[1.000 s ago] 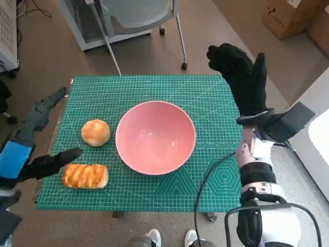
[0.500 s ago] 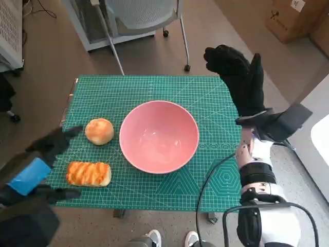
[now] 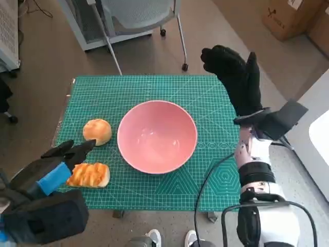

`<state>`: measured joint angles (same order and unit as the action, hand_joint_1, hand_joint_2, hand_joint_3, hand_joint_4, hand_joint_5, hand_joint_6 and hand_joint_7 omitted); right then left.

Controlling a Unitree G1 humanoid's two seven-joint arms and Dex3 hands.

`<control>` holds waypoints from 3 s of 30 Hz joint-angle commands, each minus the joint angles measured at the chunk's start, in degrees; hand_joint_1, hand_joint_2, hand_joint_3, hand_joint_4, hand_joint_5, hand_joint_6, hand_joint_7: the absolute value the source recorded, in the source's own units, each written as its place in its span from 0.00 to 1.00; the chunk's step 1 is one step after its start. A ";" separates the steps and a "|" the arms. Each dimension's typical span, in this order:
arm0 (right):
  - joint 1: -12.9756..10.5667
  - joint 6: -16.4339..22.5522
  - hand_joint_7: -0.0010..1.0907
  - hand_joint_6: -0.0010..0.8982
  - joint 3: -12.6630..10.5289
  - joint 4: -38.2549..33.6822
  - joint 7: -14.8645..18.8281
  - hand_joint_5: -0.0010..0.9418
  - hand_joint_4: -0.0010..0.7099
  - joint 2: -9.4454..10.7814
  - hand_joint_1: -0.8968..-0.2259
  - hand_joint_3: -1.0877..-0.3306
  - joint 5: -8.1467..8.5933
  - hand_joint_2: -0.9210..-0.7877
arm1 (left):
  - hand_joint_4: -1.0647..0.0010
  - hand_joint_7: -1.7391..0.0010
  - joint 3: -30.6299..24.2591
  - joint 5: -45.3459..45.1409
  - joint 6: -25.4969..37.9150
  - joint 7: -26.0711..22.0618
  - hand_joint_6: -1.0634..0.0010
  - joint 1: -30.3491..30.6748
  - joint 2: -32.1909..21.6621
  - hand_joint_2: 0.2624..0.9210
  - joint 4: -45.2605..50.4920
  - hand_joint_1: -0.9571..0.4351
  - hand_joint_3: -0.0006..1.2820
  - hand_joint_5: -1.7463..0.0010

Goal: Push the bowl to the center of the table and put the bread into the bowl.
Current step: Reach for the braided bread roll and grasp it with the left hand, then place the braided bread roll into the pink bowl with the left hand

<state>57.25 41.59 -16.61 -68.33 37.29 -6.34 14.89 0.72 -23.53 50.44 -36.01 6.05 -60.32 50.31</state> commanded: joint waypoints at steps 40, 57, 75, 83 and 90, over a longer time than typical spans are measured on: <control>-1.17 -1.34 0.00 0.35 -0.02 -0.26 0.77 0.00 0.27 -0.21 0.32 0.54 0.06 0.00 | 0.69 0.99 16.62 -22.84 -23.59 7.54 0.56 -7.44 9.59 0.77 -34.47 0.69 0.03 0.99; -1.04 -2.02 0.00 0.35 -0.16 -0.21 1.48 0.00 0.27 -0.49 0.28 0.54 0.50 0.00 | 0.38 0.39 14.62 -23.74 -29.27 7.71 0.42 -7.22 10.49 1.00 -36.20 0.70 0.08 0.30; -0.89 -2.71 0.00 0.35 -0.79 -0.63 2.55 0.00 0.27 -0.44 0.31 0.54 0.69 0.00 | 0.31 0.34 1.13 -18.25 -34.42 5.61 0.37 -6.76 9.54 0.99 -23.92 0.69 0.03 0.38; -0.73 -2.91 0.00 0.35 -0.96 -0.75 3.12 0.00 0.27 -0.59 0.30 0.54 0.75 0.00 | 0.26 0.36 -5.46 -15.27 -37.75 5.79 0.33 -11.39 9.32 0.98 -21.58 0.69 0.01 0.42; -1.05 -2.66 0.00 0.36 -0.96 -0.28 3.30 0.00 0.28 -0.59 0.30 0.54 0.69 0.00 | 0.25 0.35 -6.76 -14.87 -39.04 4.31 0.32 -19.62 8.20 0.98 -21.24 0.69 0.01 0.43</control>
<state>57.25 39.61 -17.54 -68.25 40.12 -6.63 15.57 -5.19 -38.96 12.15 -30.95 -9.70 -50.81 28.00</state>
